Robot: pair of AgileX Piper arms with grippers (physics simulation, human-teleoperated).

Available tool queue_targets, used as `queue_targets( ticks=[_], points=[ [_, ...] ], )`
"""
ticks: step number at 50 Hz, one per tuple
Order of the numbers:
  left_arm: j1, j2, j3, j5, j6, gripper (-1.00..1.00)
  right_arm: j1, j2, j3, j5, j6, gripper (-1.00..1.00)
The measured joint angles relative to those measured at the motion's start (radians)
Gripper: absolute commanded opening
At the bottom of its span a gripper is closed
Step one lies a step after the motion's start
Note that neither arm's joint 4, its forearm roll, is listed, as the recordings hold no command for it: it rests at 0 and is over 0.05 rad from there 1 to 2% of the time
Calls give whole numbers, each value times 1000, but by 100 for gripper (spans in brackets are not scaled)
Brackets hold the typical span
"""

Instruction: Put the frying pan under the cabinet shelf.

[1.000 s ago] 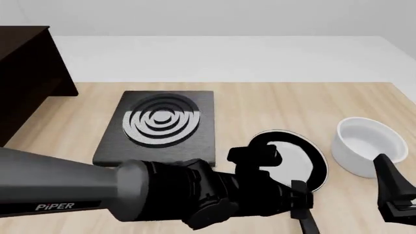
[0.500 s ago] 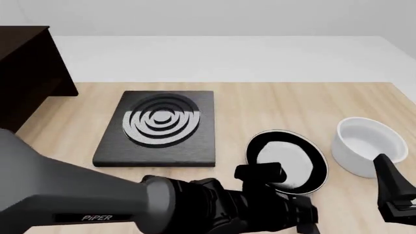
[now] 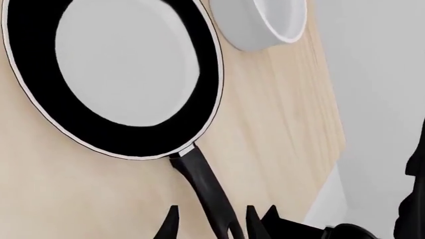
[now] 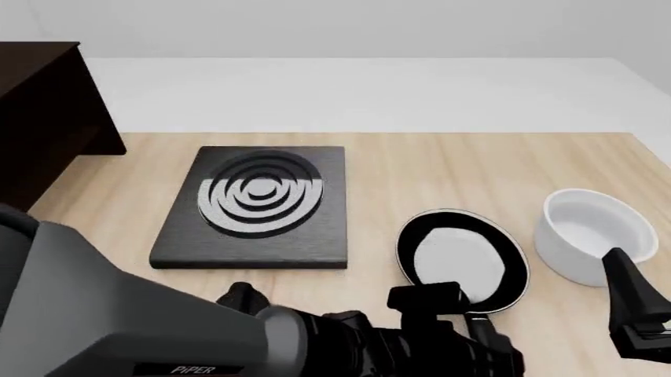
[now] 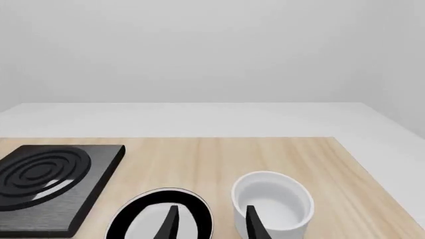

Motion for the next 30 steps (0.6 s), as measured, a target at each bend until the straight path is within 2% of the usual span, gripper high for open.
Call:
queue_targets(
  ticks=[30],
  points=[
    [-26, 103, -62, -49, -34, 100, 0, 0, 0, 0, 0, 100]
  ],
)
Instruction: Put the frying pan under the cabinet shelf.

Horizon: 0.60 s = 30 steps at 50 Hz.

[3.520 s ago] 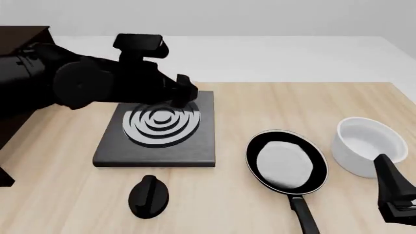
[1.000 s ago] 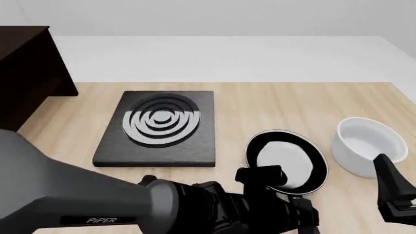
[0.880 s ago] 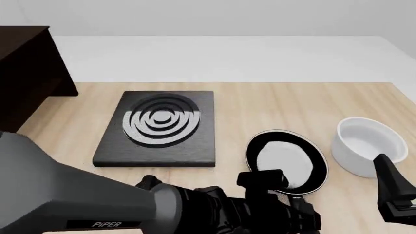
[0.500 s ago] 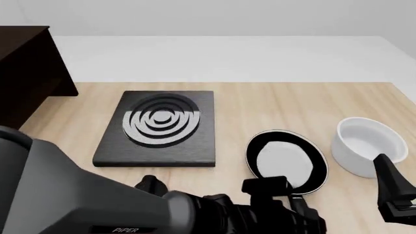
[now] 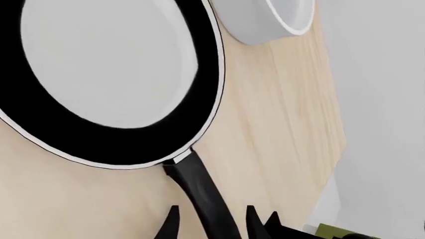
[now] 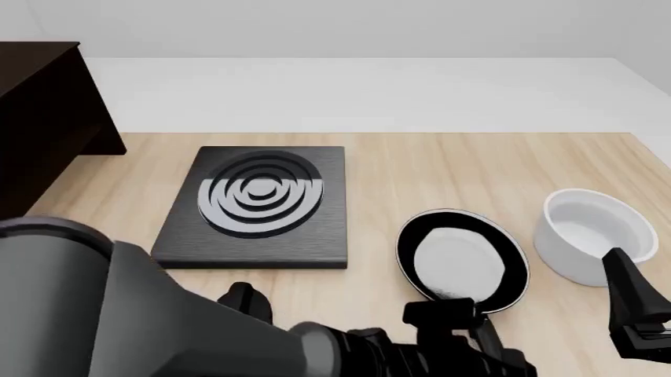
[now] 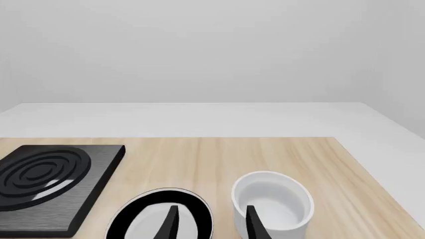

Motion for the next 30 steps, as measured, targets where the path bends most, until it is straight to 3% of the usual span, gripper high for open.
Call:
queue_targets(
  ticks=[17, 18, 30],
  points=[
    [-8, 26, -6, -53, -6, 100, 0, 0, 0, 0, 0, 100],
    [-8, 28, -6, -55, -9, -100, 0, 0, 0, 0, 0, 100],
    [-11, 55, -4, -90, -71, -100, 0, 0, 0, 0, 0, 100]
  ],
)
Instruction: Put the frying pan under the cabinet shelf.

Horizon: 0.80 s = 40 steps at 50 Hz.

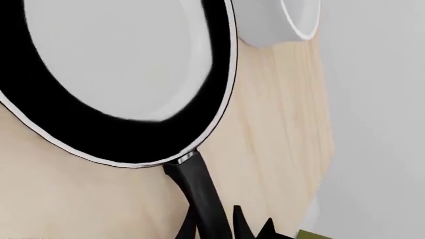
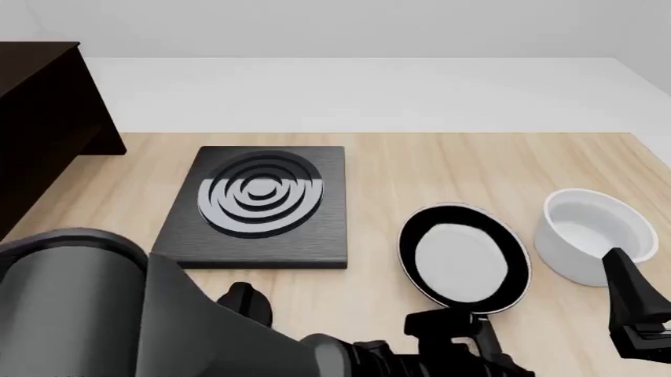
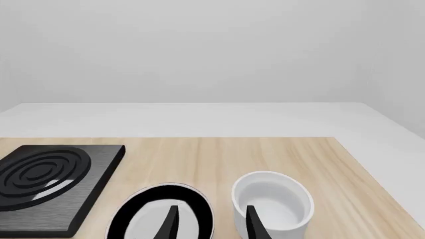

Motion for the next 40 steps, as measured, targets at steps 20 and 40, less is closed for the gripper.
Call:
queue_targets(
  ticks=[20, 40],
  points=[
    [34, -60, 93, -75, -76, -100, 0, 0, 0, 0, 0, 100],
    [108, -236, 207, -85, -97, -100, 0, 0, 0, 0, 0, 100]
  ],
)
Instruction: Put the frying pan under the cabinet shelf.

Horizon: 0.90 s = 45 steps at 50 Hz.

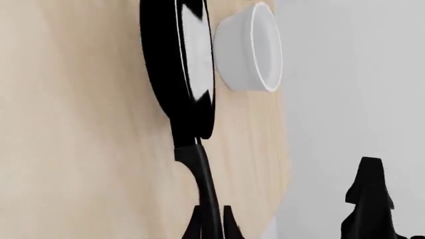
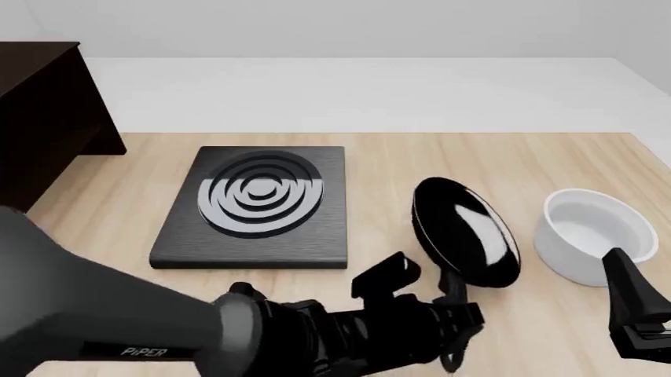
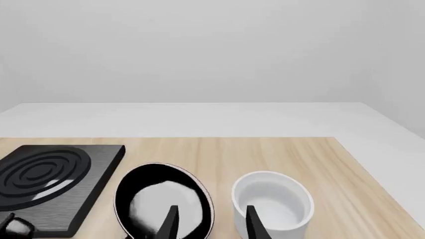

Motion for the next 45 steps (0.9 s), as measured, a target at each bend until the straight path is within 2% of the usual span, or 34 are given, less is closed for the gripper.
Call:
queue_targets(
  ticks=[29, 45],
  points=[
    [94, -295, 84, 117, 11, -100, 0, 0, 0, 0, 0, 100],
    [140, -450, 177, 79, -79, -100, 0, 0, 0, 0, 0, 100]
  ],
)
